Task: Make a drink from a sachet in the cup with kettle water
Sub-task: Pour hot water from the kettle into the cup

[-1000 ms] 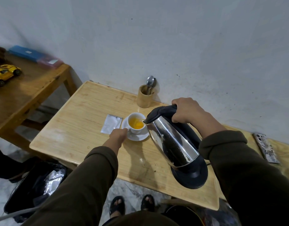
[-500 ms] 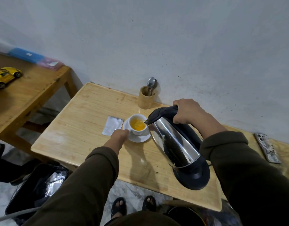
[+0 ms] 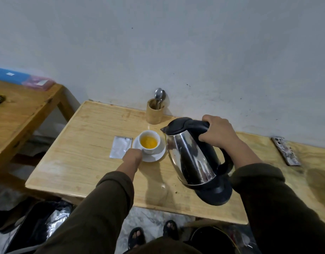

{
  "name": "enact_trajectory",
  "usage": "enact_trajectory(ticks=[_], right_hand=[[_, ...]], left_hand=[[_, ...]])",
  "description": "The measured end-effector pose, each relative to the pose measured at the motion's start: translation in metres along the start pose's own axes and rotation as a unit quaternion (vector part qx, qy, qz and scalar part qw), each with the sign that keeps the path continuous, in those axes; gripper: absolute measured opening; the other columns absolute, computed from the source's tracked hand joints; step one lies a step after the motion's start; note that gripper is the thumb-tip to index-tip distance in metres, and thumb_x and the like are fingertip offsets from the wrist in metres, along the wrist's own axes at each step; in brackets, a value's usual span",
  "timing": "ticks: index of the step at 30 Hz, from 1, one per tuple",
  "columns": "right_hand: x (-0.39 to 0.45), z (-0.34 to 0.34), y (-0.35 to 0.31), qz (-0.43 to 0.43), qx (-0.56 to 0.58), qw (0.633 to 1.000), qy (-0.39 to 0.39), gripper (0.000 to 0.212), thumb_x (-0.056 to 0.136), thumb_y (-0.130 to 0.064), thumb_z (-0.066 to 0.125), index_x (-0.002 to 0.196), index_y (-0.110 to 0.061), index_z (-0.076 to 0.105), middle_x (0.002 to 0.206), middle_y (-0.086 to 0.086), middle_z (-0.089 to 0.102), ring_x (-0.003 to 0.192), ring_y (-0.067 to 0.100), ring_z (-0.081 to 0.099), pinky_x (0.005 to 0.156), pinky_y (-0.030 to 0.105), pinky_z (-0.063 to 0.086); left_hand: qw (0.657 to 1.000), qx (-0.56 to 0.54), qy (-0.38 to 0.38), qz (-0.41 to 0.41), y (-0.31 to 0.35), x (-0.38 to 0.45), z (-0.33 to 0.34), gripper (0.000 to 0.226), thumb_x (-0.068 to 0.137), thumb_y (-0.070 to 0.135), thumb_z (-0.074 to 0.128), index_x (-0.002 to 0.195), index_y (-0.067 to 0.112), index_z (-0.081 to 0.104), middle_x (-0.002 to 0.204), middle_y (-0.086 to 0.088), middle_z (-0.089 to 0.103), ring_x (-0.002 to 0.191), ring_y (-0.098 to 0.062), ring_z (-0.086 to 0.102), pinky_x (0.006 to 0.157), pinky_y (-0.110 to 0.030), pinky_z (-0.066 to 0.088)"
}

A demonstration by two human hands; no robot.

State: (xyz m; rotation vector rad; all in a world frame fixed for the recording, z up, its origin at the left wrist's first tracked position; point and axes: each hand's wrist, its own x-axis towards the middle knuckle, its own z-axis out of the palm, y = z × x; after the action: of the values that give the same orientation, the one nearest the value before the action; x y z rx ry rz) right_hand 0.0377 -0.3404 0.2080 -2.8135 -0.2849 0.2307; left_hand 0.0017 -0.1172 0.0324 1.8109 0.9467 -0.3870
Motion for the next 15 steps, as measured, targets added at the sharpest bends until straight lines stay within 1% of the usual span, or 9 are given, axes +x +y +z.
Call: enact_trajectory(ticks=[2, 3, 4, 6, 8, 10, 13, 15], right_hand=[[-0.013, 0.001, 0.008, 0.03, 0.032, 0.998, 0.042, 0.021, 0.068, -0.011, 0.064, 0.085, -0.008, 0.051, 0.065, 0.001, 0.046, 0.06, 0.019, 0.043, 0.05, 0.025, 0.032], [-0.02, 0.001, 0.012, 0.048, 0.051, 0.995, 0.069, 0.022, 0.068, -0.011, 0.065, 0.086, -0.009, 0.053, 0.067, 0.002, 0.049, 0.062, 0.021, 0.046, 0.051, 0.026, 0.033], [-0.028, 0.002, 0.017, 0.068, 0.073, 0.99, 0.101, 0.022, 0.068, -0.011, 0.065, 0.086, -0.009, 0.053, 0.068, 0.002, 0.05, 0.065, 0.023, 0.048, 0.051, 0.025, 0.034], [-0.043, 0.006, 0.023, 0.103, 0.118, 0.975, 0.159, 0.02, 0.069, -0.011, 0.065, 0.084, -0.011, 0.052, 0.066, -0.001, 0.05, 0.065, 0.022, 0.049, 0.05, 0.024, 0.034], [-0.059, 0.012, 0.027, 0.145, 0.154, 0.955, 0.208, 0.02, 0.07, -0.011, 0.064, 0.083, -0.017, 0.05, 0.064, -0.008, 0.048, 0.062, 0.016, 0.048, 0.05, 0.022, 0.033], [-0.073, 0.019, 0.031, 0.193, 0.183, 0.931, 0.25, 0.019, 0.072, -0.011, 0.064, 0.085, -0.017, 0.051, 0.065, -0.01, 0.048, 0.06, 0.012, 0.047, 0.053, 0.024, 0.033], [-0.09, 0.033, 0.038, 0.27, 0.217, 0.886, 0.308, 0.018, 0.072, -0.012, 0.063, 0.085, -0.015, 0.05, 0.063, -0.005, 0.049, 0.065, 0.024, 0.05, 0.062, 0.027, 0.037], [-0.099, 0.043, 0.042, 0.31, 0.232, 0.861, 0.331, 0.019, 0.073, -0.013, 0.063, 0.084, -0.016, 0.048, 0.066, 0.001, 0.052, 0.07, 0.029, 0.052, 0.064, 0.03, 0.039]], left_hand=[[0.999, 0.019, 0.028, 0.006, -0.003, -0.004, 0.003, 0.04, 0.098, 0.021, 0.037, 0.129, 0.001, 0.053, 0.131, -0.021, 0.056, 0.121, -0.036, 0.053, 0.1, -0.041, 0.045], [0.999, 0.034, 0.033, 0.016, -0.004, -0.003, 0.004, 0.04, 0.098, 0.02, 0.036, 0.129, 0.002, 0.053, 0.131, -0.021, 0.056, 0.121, -0.035, 0.053, 0.099, -0.041, 0.045], [0.998, 0.055, 0.036, 0.022, -0.005, -0.005, 0.006, 0.04, 0.098, 0.018, 0.035, 0.13, 0.002, 0.052, 0.133, -0.021, 0.055, 0.123, -0.036, 0.052, 0.099, -0.041, 0.045], [0.998, 0.032, 0.044, 0.012, -0.008, -0.001, 0.009, 0.041, 0.099, 0.019, 0.033, 0.131, 0.0, 0.05, 0.135, -0.021, 0.053, 0.126, -0.037, 0.05, 0.104, -0.042, 0.041], [0.997, 0.053, 0.053, 0.021, -0.007, -0.003, 0.012, 0.042, 0.1, 0.02, 0.03, 0.132, 0.0, 0.048, 0.138, -0.019, 0.05, 0.128, -0.036, 0.047, 0.107, -0.042, 0.037], [0.996, 0.05, 0.069, 0.024, -0.01, -0.002, 0.015, 0.042, 0.1, 0.02, 0.031, 0.134, 0.001, 0.047, 0.14, -0.018, 0.048, 0.13, -0.035, 0.046, 0.107, -0.041, 0.035], [0.996, 0.016, 0.073, 0.046, -0.014, -0.002, 0.016, 0.041, 0.099, 0.018, 0.033, 0.136, 0.005, 0.046, 0.141, -0.016, 0.044, 0.132, -0.031, 0.044, 0.107, -0.04, 0.037], [0.996, -0.016, 0.073, 0.04, -0.015, -0.002, 0.019, 0.04, 0.098, 0.017, 0.036, 0.135, 0.003, 0.045, 0.139, -0.018, 0.046, 0.13, -0.036, 0.045, 0.109, -0.044, 0.038]])
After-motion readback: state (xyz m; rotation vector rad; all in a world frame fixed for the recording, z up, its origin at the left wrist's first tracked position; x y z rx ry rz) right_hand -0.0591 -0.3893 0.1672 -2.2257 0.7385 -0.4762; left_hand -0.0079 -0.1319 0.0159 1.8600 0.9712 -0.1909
